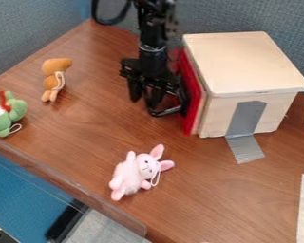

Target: Open the drawer

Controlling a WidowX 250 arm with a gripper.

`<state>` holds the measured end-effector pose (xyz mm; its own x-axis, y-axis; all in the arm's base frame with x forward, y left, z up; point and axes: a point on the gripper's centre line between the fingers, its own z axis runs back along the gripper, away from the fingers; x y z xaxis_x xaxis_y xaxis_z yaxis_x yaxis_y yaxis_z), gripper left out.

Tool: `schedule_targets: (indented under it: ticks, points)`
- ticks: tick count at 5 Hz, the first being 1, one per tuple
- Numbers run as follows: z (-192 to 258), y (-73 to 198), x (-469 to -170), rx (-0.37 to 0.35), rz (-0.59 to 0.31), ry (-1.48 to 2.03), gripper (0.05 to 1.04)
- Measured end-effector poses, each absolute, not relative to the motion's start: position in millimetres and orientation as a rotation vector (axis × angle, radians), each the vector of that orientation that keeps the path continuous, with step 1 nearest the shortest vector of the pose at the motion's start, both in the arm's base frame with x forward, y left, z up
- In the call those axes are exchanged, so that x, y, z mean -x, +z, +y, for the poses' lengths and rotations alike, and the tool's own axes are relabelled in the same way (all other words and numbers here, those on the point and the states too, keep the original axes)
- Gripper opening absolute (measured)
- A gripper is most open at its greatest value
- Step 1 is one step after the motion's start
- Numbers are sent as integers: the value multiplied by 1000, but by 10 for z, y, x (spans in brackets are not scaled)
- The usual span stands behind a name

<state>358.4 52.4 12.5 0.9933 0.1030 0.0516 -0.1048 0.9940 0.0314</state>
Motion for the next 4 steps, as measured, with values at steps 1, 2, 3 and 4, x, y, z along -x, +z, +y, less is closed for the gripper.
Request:
schedule_targets:
  ticks: [1,2,3,4]
  points:
    - [710,170,-3448,-34,-43,162,435]
    - [893,289,-3308,-40,-63,195,381]
    - [1015,359,-3234,-42,-77,227,338]
    - [1081,412,-3210,-36,-87,248,367]
